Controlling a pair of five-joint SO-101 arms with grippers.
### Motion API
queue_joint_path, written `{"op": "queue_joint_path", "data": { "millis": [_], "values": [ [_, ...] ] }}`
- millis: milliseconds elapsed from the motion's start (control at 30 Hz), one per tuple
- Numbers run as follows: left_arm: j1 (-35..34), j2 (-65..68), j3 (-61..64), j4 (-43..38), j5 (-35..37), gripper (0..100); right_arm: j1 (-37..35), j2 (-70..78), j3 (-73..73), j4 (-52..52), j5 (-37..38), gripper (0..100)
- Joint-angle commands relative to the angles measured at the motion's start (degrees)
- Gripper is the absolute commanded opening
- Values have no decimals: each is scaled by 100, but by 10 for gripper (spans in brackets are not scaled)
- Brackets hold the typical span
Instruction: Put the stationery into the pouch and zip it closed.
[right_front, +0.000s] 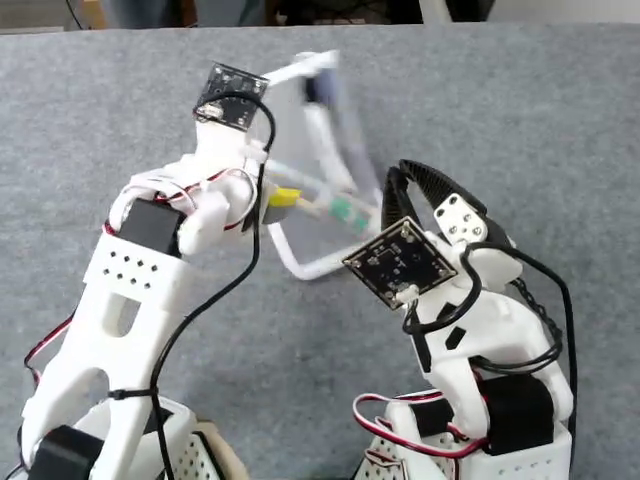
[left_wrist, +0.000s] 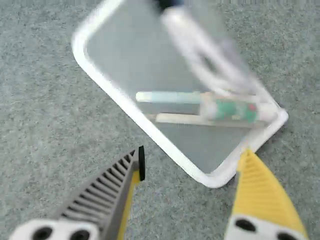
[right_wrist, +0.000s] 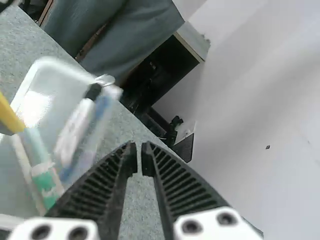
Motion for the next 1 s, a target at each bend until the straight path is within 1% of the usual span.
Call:
{"op": "queue_joint_path", "data": {
  "millis": [0,67,167,233,267,333,467,700,800,967],
  "values": [
    [-66,-26,-75,-70,53,316,-70,13,48,-18,9,34],
    [-92,-26,-75,-62,53,316,-123,13,75,0,9,101],
    [-92,-26,-66,-62,53,316,-141,22,75,0,9,239],
    [-92,-26,-40,-62,53,316,-141,22,92,9,9,312],
    [-92,-26,-22,-53,53,316,-141,22,145,9,9,335],
    [-92,-26,-13,88,53,316,-141,22,277,0,9,349],
    [-198,26,-4,475,44,297,-132,22,787,-35,18,349],
    [-910,0,813,501,9,208,-114,75,2026,-686,-18,342],
    [-1033,-18,1226,519,18,190,-105,75,2334,-703,-18,264],
    [-840,-26,1956,624,18,172,-97,31,2607,-510,-26,65]
  ]
}}
